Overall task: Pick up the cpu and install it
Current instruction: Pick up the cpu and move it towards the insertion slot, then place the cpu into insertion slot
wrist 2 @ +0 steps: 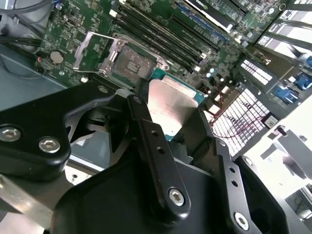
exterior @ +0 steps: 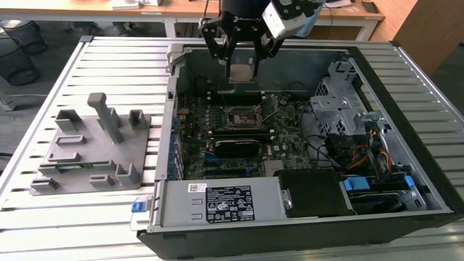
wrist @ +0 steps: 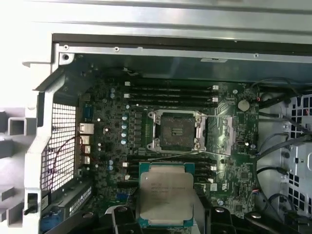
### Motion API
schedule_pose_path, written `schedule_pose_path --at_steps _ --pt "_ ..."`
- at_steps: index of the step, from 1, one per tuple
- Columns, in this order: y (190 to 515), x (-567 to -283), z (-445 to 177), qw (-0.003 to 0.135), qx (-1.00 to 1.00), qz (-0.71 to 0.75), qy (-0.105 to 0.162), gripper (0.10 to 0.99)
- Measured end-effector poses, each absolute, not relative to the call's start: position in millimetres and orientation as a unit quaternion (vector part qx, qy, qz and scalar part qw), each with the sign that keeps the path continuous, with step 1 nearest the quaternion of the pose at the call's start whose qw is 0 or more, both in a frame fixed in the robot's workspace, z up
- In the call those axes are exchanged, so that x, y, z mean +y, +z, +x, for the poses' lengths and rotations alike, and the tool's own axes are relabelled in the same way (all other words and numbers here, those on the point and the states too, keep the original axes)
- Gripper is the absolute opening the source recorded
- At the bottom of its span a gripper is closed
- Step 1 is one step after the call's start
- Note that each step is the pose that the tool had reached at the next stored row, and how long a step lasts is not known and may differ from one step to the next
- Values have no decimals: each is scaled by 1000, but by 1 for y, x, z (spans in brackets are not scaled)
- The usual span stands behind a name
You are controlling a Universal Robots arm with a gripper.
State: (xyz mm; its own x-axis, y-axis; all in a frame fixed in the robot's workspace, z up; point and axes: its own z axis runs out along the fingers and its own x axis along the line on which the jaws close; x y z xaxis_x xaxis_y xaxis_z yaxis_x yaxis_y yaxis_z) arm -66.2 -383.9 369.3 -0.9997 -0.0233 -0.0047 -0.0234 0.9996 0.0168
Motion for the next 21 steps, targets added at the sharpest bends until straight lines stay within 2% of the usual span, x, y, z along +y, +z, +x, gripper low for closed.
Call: schedule_pose_path --at_steps 21 --pt "366 -384 -51 6 1000 17 7 525"
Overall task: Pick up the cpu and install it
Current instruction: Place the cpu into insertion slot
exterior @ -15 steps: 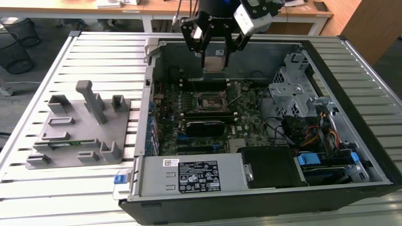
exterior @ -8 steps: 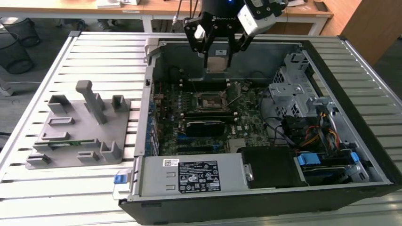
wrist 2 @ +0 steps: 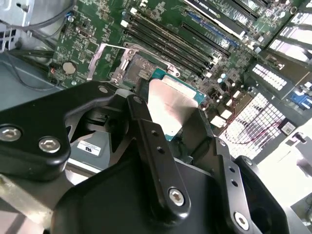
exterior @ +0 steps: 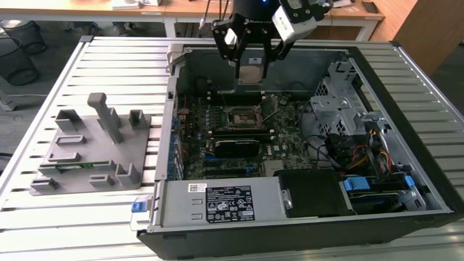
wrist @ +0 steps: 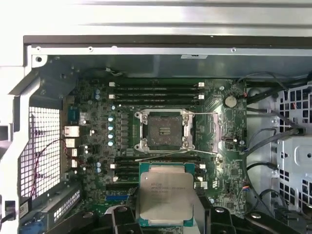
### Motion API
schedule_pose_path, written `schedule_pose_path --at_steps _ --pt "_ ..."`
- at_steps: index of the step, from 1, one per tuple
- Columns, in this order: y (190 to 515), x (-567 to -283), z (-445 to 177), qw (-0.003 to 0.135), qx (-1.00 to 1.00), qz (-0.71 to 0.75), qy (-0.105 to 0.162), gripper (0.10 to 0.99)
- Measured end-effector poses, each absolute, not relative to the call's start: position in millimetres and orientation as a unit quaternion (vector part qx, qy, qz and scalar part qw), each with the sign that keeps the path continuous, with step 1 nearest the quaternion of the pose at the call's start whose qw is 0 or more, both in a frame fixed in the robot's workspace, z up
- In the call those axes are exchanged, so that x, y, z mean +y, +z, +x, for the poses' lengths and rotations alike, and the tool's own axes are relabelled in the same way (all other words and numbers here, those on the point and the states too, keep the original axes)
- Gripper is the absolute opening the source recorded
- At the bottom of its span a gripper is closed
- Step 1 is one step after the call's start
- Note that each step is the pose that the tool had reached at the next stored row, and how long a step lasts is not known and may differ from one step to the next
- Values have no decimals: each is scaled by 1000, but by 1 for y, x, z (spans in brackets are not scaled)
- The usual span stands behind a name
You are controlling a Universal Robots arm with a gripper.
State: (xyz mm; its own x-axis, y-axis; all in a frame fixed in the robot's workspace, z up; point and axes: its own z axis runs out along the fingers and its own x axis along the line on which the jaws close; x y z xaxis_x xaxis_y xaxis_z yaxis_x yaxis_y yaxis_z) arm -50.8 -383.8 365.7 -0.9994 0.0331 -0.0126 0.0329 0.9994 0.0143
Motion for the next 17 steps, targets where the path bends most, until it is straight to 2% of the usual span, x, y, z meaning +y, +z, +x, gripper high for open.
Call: schedule_pose_path --at_steps 17 --pt "362 -384 -51 8 988 153 6 525"
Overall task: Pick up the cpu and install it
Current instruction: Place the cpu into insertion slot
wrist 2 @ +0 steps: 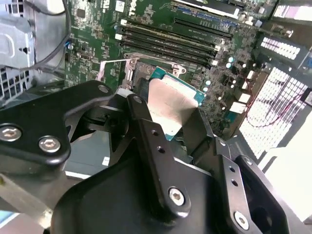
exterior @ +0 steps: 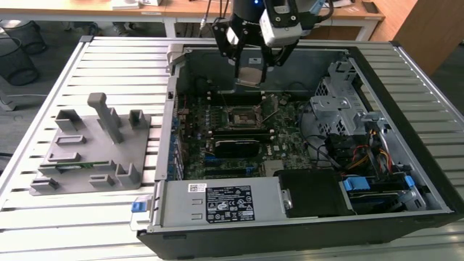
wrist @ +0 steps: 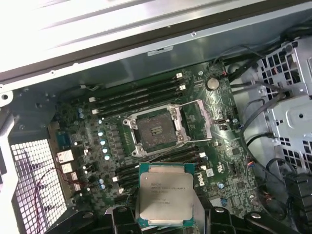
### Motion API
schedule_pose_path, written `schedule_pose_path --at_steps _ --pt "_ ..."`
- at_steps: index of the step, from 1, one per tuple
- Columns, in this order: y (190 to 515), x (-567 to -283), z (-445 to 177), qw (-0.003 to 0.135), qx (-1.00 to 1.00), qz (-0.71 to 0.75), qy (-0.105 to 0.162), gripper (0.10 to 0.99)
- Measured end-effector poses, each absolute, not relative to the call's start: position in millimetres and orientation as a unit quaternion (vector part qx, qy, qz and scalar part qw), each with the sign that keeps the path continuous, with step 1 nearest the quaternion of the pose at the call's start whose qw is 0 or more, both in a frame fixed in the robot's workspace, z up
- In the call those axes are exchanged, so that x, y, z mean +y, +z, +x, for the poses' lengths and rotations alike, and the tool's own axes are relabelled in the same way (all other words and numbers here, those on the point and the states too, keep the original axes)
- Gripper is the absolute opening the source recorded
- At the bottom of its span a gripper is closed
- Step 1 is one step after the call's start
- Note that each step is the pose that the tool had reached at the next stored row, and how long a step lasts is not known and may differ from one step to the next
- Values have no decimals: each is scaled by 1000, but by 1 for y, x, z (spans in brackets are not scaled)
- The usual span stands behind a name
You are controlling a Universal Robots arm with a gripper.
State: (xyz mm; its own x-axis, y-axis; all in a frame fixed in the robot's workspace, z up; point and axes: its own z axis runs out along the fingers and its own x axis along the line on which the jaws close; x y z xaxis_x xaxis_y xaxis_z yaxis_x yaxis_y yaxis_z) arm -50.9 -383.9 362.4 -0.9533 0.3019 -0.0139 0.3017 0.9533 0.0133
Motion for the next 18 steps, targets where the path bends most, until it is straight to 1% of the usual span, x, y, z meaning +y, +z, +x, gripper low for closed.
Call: schedule_pose_path --at_steps 18 --pt "359 -384 -51 9 957 290 4 525"
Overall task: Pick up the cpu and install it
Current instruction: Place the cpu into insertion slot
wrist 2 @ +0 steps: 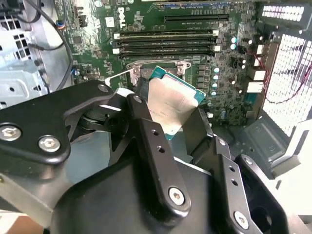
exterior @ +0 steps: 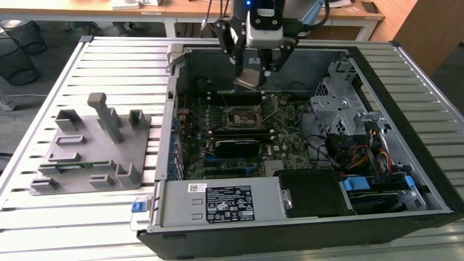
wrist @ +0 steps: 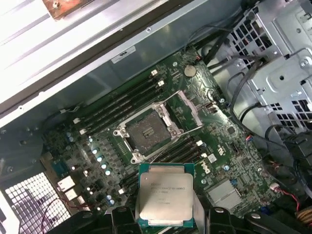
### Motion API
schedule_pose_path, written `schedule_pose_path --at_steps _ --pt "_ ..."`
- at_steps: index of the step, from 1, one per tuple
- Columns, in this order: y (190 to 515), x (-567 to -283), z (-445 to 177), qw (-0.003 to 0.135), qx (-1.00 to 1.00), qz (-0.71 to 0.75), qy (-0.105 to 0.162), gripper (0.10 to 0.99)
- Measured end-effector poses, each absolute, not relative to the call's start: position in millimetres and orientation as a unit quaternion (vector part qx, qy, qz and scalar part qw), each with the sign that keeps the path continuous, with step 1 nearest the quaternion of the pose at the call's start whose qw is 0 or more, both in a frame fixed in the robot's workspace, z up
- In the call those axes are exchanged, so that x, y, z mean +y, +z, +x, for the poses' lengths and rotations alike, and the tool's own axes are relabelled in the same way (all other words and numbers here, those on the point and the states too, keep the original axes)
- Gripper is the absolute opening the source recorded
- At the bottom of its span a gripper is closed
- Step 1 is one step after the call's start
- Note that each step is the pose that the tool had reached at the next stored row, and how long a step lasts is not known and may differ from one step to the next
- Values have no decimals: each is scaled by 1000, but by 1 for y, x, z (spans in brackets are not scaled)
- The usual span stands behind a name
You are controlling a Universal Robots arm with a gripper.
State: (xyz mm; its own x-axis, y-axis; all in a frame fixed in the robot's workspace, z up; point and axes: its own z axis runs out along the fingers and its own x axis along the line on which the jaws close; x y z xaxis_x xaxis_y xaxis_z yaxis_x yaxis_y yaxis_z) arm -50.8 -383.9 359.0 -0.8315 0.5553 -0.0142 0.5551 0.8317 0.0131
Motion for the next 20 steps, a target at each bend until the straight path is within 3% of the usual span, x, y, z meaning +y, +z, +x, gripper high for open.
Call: schedule_pose_path --at_steps 20 --pt "355 -384 -51 9 915 404 3 525"
